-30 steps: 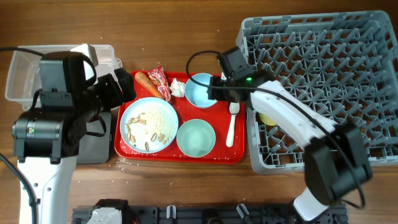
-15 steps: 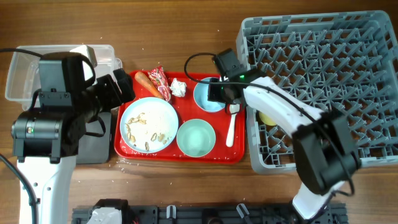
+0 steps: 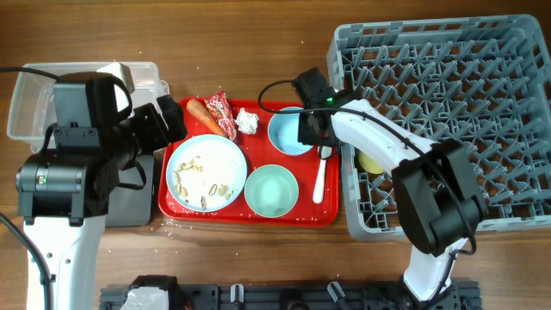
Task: Sort waste into correct bins and load items into the dishwasher rack
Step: 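Grasp the light-blue bowl with the right gripper and lift it, then place the light-blue bowl upside down in the dish rack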
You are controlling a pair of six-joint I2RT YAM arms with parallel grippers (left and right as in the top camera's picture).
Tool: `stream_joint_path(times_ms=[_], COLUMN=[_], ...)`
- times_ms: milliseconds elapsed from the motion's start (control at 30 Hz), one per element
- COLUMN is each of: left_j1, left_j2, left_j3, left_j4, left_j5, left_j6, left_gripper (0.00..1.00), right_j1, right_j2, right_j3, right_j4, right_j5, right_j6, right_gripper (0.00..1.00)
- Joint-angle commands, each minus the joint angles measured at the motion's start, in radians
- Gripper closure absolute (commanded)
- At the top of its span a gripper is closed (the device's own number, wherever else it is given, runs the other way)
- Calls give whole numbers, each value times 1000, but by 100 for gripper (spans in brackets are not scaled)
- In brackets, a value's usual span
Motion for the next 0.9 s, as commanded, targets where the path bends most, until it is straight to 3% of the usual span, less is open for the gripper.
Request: stream_joint_path(times_ms=[0,133,200,300,400,467,700,867], left_j1=[5,5,5,5,5,5,5,5], left_j2=[-4,-4,-4,-4,-4,-4,-4,-4], left_j3=[13,13,13,13,13,13,13,13], left_j4=[2,2,2,2,2,2,2,2], left_j5=[-6,-6,-6,-6,-6,-6,-6,-6], left_j6=[2,2,2,2,2,2,2,2], left_gripper=[0,0,0,0,0,0,0,0], right_j1=[-2,-5,-5,-5,-26,-71,-281,-351], right_j2=[-39,-235,-373,-573,-645,-645,-480,-261], right_j3=[1,25,31,31,31,28,-11,-11], right_j4=[6,3,-9,-79,-164,-211,-198,22], right_j5=[-38,6,149,594,1007,1154,1092,1106], right_j6=[-29,-41,-61,-85,-146,-206,-320,-546], right_gripper=[96,96,96,96,96,96,96,96])
